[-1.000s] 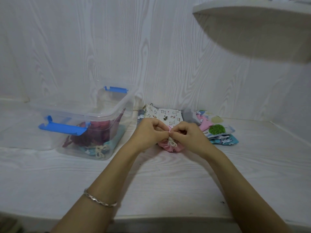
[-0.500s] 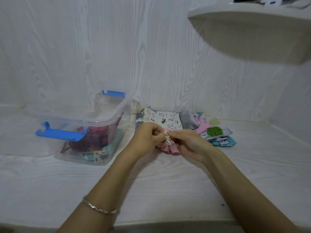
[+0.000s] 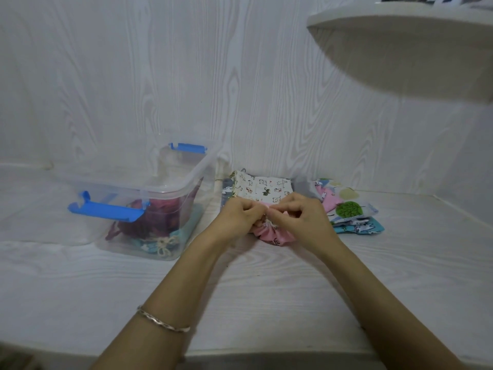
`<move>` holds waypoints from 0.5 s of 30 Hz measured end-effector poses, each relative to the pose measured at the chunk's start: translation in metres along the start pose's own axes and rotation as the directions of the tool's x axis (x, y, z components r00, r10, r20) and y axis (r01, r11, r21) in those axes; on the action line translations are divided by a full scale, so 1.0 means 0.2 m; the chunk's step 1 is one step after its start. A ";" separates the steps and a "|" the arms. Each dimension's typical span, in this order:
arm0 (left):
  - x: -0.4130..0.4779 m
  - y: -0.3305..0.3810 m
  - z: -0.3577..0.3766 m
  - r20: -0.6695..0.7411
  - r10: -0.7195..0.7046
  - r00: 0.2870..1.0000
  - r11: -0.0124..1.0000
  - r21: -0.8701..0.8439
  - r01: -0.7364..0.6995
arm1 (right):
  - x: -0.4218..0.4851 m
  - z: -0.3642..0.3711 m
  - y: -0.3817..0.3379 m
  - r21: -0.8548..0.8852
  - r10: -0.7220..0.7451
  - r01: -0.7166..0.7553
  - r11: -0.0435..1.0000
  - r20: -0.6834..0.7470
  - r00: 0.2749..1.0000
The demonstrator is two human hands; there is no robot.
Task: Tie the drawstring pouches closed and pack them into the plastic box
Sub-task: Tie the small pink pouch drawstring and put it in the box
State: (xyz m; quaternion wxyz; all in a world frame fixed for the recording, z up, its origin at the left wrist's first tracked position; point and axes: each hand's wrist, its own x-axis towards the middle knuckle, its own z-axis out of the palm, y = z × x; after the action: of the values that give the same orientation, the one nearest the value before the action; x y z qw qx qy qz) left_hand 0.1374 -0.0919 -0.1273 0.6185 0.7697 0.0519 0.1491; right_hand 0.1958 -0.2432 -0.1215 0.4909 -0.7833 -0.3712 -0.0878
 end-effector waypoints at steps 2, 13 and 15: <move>0.00 0.01 0.00 0.020 -0.021 1.000 0.997 -0.080 0.022 | 0.00 -0.01 0.00 0.009 0.013 -0.012 1.000 -0.006 1.000; -0.01 0.02 -0.03 -0.012 0.191 0.981 0.914 0.367 -0.174 | 0.04 -0.08 0.03 -0.065 0.138 -0.140 0.988 -0.039 0.990; -0.01 0.02 -0.03 -0.008 0.190 0.982 0.887 0.430 -0.168 | 0.04 -0.09 0.02 -0.119 0.140 -0.138 0.983 0.011 0.990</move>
State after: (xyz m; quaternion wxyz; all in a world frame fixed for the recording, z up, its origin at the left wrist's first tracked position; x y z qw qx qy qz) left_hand 0.1328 -0.0877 -0.1233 0.4170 0.8840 0.0274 0.2095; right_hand 0.2081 -0.2555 -0.1124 0.4450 -0.8357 -0.3145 -0.0676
